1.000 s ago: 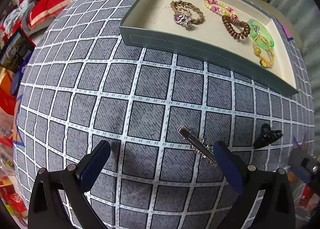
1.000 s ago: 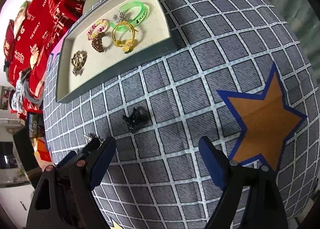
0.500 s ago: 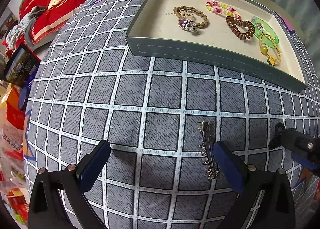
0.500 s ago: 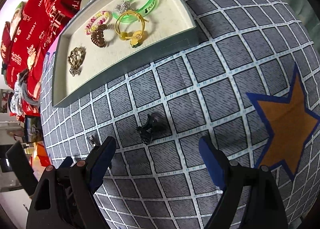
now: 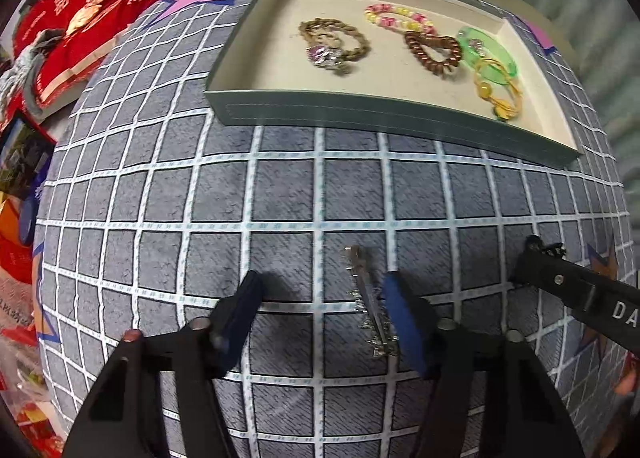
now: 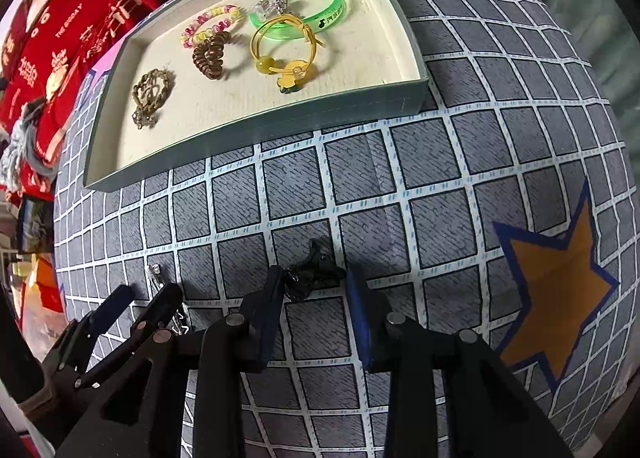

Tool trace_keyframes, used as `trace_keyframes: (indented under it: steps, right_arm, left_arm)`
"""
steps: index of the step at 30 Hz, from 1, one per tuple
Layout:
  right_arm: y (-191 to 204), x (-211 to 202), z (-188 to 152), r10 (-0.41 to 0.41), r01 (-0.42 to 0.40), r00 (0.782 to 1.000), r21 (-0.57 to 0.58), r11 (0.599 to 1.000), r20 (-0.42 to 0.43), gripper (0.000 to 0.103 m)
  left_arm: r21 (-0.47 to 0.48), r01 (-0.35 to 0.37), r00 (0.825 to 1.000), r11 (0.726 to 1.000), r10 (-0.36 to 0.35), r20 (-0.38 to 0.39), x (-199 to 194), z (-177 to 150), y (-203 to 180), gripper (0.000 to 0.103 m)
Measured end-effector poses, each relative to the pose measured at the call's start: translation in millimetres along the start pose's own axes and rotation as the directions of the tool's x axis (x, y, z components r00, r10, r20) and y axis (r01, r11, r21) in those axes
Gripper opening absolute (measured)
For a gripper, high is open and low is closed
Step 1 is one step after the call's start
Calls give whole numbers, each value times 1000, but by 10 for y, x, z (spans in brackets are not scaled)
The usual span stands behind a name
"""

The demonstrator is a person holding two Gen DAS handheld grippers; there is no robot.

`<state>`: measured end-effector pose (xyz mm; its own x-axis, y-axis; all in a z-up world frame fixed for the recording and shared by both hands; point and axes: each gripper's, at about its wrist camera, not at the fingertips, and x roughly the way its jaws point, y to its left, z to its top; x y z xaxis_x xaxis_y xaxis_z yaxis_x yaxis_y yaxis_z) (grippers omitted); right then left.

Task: Organize jewelry
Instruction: 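Grasp the silver hair clip with the left tool while the right tool grasps the black claw clip, then carry both clips into the tray and open the right tool to release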

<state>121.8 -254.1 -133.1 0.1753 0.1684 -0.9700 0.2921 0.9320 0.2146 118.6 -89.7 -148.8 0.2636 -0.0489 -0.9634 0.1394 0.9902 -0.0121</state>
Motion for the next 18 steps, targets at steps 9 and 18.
trace_keyframes:
  steps: [9,18]
  right_arm:
    - [-209,-90,-115,58,-58,998,9,998,7,34]
    - [-362,-211,-198,85,-85,996,18,996,7,34]
  left_arm:
    - [25,99,995,995,-99,11,-73,12,-48,22]
    - [-9,146,989,989,-146,11,-142,-15,140,22]
